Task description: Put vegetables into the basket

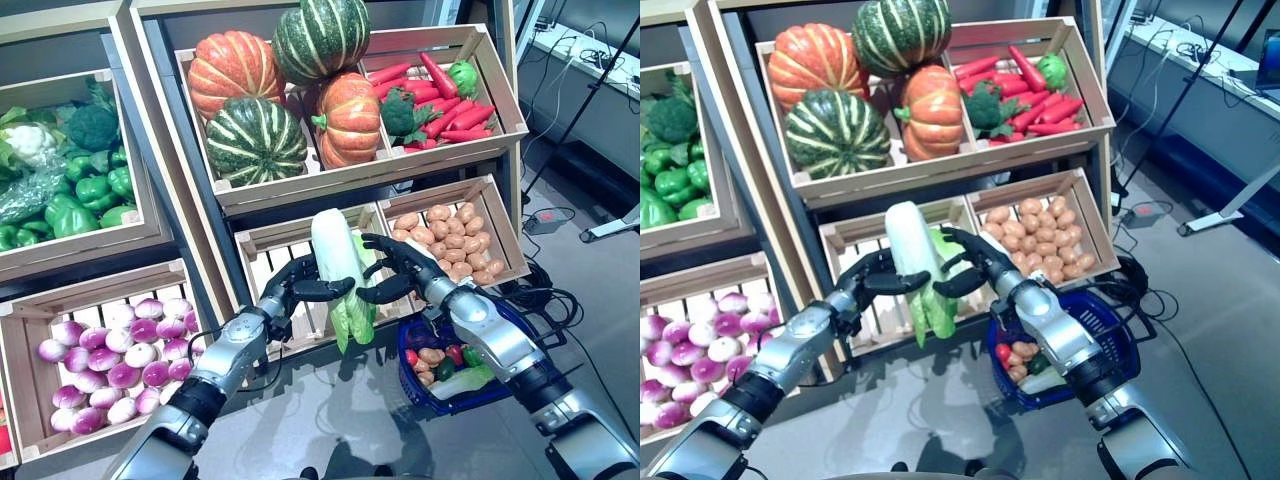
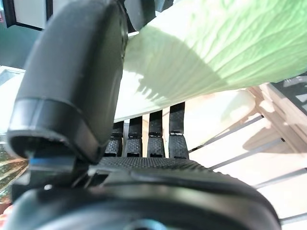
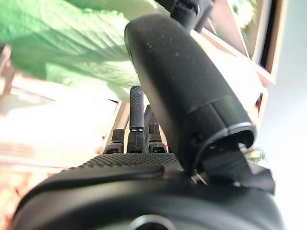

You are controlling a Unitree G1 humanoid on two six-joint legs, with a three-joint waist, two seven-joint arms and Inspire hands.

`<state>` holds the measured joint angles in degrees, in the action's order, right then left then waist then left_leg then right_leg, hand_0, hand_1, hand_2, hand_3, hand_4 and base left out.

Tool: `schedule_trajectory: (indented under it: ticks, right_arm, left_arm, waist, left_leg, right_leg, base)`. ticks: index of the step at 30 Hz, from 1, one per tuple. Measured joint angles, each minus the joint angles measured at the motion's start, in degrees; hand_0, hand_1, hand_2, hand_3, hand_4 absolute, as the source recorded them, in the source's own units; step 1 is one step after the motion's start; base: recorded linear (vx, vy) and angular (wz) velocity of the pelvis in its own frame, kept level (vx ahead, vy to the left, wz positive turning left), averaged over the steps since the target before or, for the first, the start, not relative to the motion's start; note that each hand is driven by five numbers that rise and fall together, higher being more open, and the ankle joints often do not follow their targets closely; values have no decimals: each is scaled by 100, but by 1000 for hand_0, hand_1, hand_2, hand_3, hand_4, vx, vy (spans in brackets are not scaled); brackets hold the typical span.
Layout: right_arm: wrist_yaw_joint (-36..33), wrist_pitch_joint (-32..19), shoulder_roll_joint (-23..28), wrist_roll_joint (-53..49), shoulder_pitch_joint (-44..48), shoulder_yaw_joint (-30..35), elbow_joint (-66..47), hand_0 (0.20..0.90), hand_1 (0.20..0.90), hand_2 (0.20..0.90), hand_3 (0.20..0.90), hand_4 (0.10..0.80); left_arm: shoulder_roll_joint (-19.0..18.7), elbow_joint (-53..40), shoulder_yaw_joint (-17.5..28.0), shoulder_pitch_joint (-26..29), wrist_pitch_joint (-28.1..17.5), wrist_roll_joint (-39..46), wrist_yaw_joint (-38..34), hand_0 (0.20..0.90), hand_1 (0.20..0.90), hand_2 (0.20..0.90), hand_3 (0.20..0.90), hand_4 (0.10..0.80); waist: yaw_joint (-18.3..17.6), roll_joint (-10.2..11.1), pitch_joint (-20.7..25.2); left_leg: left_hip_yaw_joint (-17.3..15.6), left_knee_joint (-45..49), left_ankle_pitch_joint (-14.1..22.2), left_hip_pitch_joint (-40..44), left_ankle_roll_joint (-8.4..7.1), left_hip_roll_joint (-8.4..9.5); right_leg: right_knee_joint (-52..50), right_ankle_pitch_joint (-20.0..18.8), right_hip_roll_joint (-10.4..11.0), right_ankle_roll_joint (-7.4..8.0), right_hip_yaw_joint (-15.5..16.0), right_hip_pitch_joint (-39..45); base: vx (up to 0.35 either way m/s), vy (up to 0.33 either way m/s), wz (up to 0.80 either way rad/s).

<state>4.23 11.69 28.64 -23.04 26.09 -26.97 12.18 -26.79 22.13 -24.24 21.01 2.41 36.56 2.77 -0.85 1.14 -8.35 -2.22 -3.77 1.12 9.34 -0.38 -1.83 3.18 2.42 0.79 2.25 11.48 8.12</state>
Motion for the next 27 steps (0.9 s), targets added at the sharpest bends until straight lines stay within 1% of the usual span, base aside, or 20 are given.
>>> schedule_trajectory:
  ticks: [3,10,16,18,21,23,27]
  right_arm:
    - [161,15,-4,-52,-1,83,114,900,900,900,900,800]
    - [216,75,-32,-211,-15,161,345,900,900,900,900,800]
    - [121,80,-169,-171,-277,202,340,900,900,900,900,800]
    - [-25,76,-221,87,-339,220,307,900,900,900,900,800]
    - [-156,60,-222,408,-521,258,20,900,900,900,900,800]
    - [-236,51,-224,551,-719,403,-259,900,900,900,900,800]
    - [-285,-23,-175,690,-1202,876,-883,900,900,900,900,800]
  left_arm:
    - [24,-1,-4,-21,0,-23,24,300,300,300,300,400]
    - [51,-3,-8,-34,0,-38,23,300,300,300,300,400]
    - [47,-82,27,-176,0,-102,-28,300,300,300,300,400]
    - [51,-122,41,-274,0,-110,-47,300,300,300,300,400]
    - [82,-193,52,-345,0,-113,-98,300,300,300,300,400]
    - [91,-300,62,-353,0,-157,-101,300,300,300,300,400]
    - [135,-650,232,-366,-2,-214,-88,300,300,300,300,400]
  waist:
    - [-6,0,0]
    - [-9,2,1]
    - [-21,5,2]
    - [-40,5,3]
    - [-45,6,3]
    - [-42,6,2]
    - [-134,8,1]
  left_leg:
    - [-2,-2,0,7,0,-1]
    - [-16,-19,-1,58,0,-3]
    - [-44,-43,-6,82,6,-2]
    - [-55,-47,-6,86,7,-1]
    - [-71,-74,-18,93,18,-2]
    - [-100,-81,-20,92,20,1]
    - [-140,-115,-32,91,40,8]
  right_leg:
    - [1,0,-1,1,0,4]
    - [1,-1,-4,1,-10,39]
    - [-1,-6,-3,10,-34,40]
    - [1,-8,-3,13,-42,37]
    - [4,-10,-4,15,-53,32]
    - [5,-12,-1,20,-69,23]
    - [-8,-24,3,39,-146,-25]
  base:
    - [0,0,0]
    - [0,0,0]
    - [3,5,-1]
    - [0,0,0]
    - [0,0,0]
    - [-12,9,-3]
    - [-6,7,-6]
